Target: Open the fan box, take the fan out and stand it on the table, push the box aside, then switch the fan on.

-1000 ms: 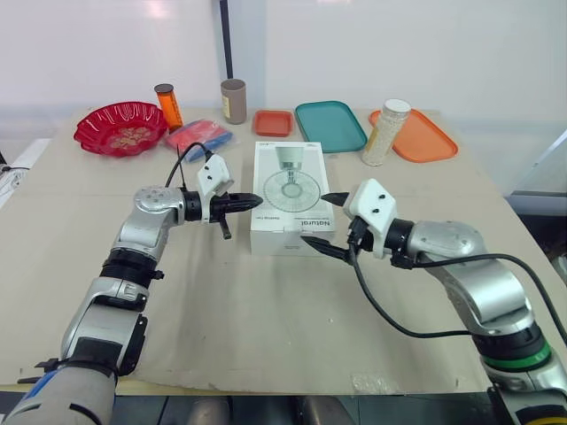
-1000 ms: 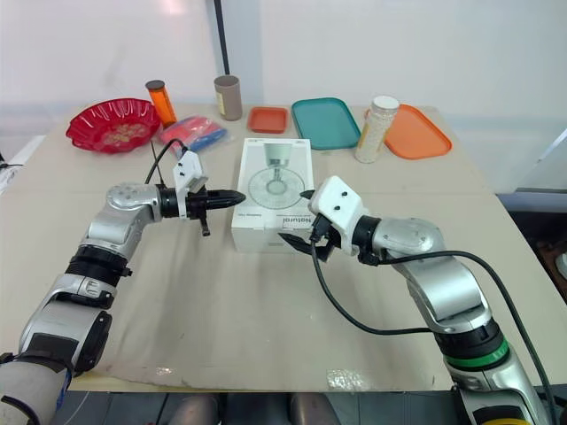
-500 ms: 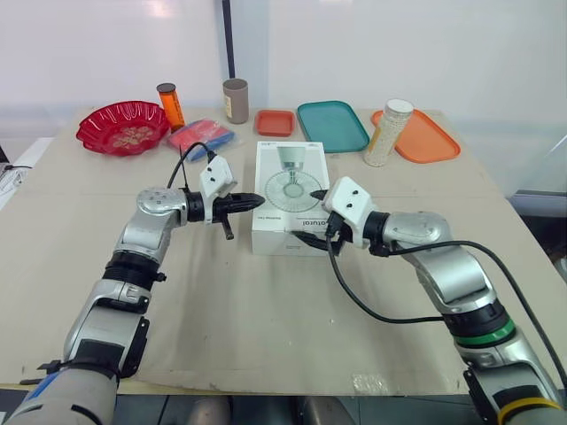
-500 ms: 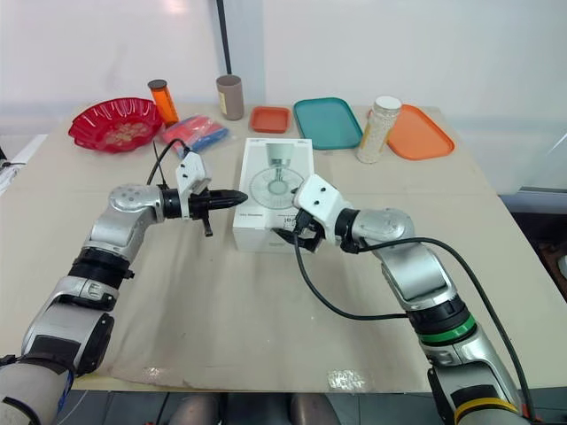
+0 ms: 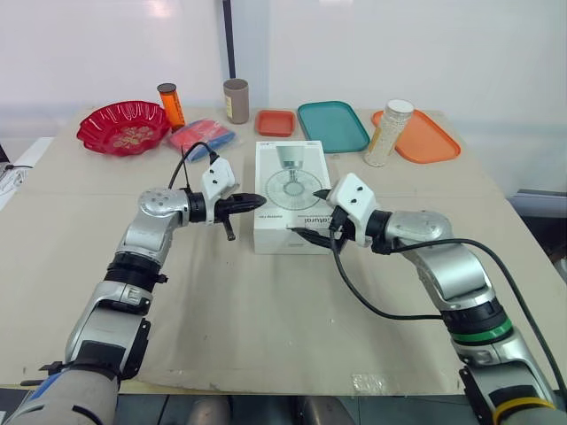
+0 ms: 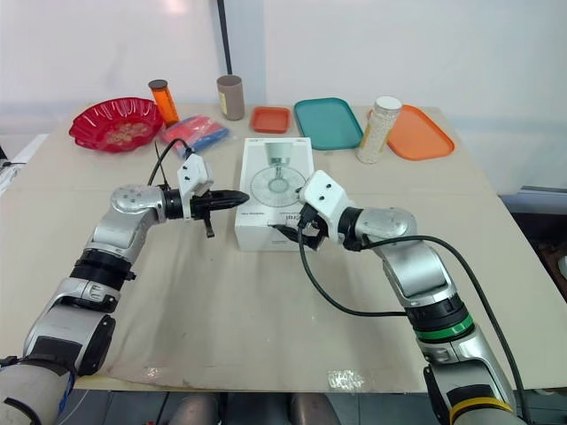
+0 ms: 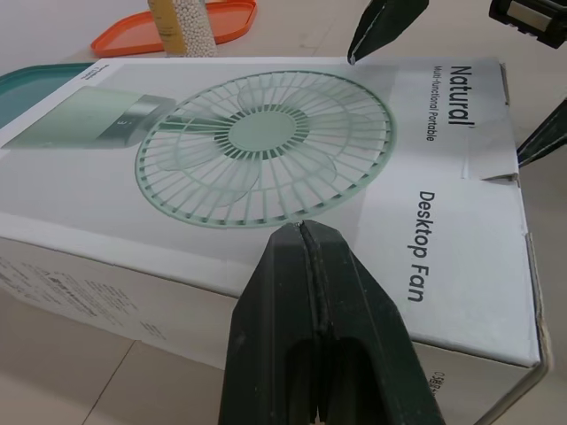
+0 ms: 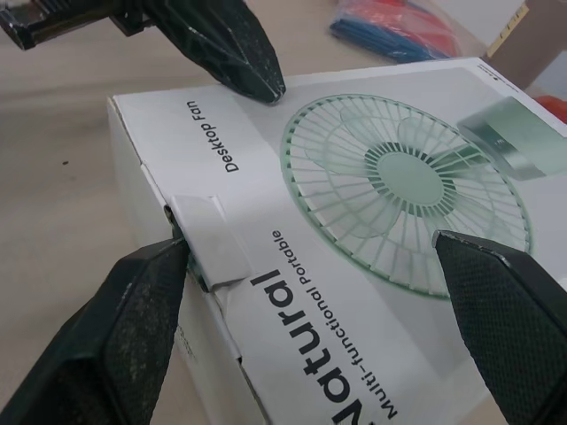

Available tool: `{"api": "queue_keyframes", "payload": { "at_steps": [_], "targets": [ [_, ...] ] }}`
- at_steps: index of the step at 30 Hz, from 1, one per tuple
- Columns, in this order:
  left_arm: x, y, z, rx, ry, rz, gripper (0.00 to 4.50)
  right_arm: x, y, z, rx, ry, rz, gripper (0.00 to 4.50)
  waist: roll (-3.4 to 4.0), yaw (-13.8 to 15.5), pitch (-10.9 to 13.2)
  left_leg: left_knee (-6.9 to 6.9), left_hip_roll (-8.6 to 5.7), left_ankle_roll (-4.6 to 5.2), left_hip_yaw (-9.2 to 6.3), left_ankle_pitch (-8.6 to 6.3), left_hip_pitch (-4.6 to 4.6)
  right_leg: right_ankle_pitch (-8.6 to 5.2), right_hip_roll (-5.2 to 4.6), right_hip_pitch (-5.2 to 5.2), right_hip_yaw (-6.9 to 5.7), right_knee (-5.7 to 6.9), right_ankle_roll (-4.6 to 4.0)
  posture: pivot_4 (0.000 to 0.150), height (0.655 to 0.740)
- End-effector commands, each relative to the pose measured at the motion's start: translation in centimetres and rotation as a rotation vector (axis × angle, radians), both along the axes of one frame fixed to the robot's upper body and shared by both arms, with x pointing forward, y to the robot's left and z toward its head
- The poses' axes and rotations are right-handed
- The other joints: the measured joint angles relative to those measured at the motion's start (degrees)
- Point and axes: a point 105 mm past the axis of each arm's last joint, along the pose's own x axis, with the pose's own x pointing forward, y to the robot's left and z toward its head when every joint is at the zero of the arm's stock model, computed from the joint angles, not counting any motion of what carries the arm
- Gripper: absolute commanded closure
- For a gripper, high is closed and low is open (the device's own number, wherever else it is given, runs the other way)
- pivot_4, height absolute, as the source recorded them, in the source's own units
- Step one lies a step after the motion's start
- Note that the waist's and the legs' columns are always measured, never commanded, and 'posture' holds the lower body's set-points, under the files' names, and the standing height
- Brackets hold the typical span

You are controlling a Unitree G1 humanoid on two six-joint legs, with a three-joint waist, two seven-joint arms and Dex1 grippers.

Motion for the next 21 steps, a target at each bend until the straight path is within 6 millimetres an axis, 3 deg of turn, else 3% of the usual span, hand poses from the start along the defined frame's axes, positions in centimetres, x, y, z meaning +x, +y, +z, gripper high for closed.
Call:
{"api": "queue_keyframes", "payload": {
  "at_steps": [1, 7, 10, 15, 21],
  "targets": [
    [-0.2, -0.6, -0.7, 0.022, 0.015, -0.025, 4.47, 0.7, -0.9, 2.5, 0.084, -0.064, -0.06, 0.0, 0.0, 0.0, 0.0, 0.0, 0.0, 0.0, -0.01, 0.0, 0.0, 0.0, 0.0, 0.0, -0.01, 0.0, 0.0, 0.15, 0.74],
    [-0.3, -0.6, -1.0, 0.041, 0.005, -0.036, 4.47, 0.3, -0.8, 3.6, 0.217, -0.021, -0.035, 0.0, 0.01, 0.0, 0.0, -0.01, -0.03, 0.0, -0.09, 0.01, -0.04, 0.0, 0.0, 0.01, -0.06, 0.0, 0.0, 0.15, 0.74],
    [-0.3, -0.6, -0.9, 0.038, 0.002, -0.036, 4.47, 1.5, -1.8, 2.7, 0.166, -0.023, -0.126, 0.0, 0.02, 0.0, -0.01, 0.0, -0.05, 0.02, -0.12, 0.02, -0.04, 0.0, -0.01, 0.02, -0.07, 0.0, 0.0, 0.15, 0.74],
    [-0.4, -0.6, -1.0, 0.043, -0.002, -0.037, 4.47, 1.1, -2.1, 3.2, 0.211, -0.01, -0.12, 0.0, 0.03, 0.0, -0.02, -0.02, -0.08, 0.04, -0.15, 0.04, -0.04, 0.0, -0.02, 0.02, -0.09, 0.0, 0.0, 0.15, 0.74],
    [-0.2, -0.2, -0.2, 0.033, -0.006, -0.035, 4.47, -3.9, -2.1, 1.3, 0.207, 0.11, 0.078, 0.0, 0.06, 0.4, -0.03, -0.02, -0.17, 0.07, -0.29, 0.05, -0.17, 0.0, -0.03, 0.05, -0.11, -0.02, 0.01, 0.15, 0.74]
  ]
}}
